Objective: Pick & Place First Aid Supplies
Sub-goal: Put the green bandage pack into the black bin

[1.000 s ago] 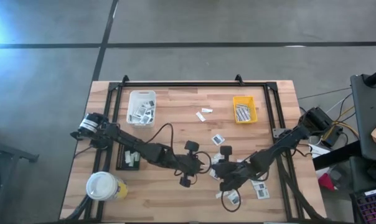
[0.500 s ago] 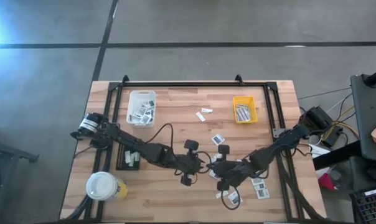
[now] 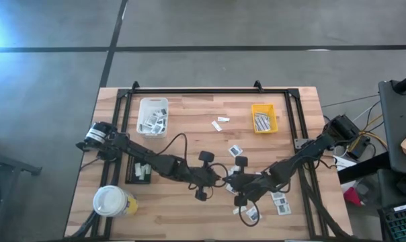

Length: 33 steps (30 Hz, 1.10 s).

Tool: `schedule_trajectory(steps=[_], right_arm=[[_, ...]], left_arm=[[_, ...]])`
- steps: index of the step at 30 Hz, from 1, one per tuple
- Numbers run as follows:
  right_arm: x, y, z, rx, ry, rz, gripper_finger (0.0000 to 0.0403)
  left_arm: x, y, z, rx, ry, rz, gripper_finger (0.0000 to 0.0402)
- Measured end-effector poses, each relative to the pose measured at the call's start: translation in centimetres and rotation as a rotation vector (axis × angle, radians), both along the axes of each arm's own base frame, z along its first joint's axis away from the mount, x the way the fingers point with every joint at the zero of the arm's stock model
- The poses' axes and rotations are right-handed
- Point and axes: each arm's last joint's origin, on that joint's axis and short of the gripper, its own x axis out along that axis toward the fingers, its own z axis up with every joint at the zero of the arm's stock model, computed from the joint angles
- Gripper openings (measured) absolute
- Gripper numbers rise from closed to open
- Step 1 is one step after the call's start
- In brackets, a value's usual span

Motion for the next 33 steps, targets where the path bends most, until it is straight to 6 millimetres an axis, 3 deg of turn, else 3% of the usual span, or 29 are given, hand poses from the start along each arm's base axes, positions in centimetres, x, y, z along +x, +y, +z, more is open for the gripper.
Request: schedule_trajectory(steps=[3,11,17,24,33], right_arm=[[0.0,0.0,0.0,-0.001,0.001,0.001,0.0008],[0.0,0.0,0.0,-0.001,0.002,0.003,0.0013],[-0.1,-0.1,-0.1,-0.006,0.014,0.002,0.0056],[-0.6,-0.4,0.3,-0.021,0.037,0.000,0.0101],[-0.7,-0.4,0.2,-0.006,0.053,-0.019,0.0113]], left_arm=[[0.0,0.0,0.0,0.003,0.001,-0.003,0.0004],[-0.1,0.0,-0.2,0.007,0.021,0.002,0.0001],[-0.6,0.4,-0.6,0.012,0.079,0.080,0.0000],[-2.6,1.2,0.1,-0.003,0.200,0.208,0.0000],[-5.7,2.2,1.7,-0.033,0.310,0.381,0.0000]])
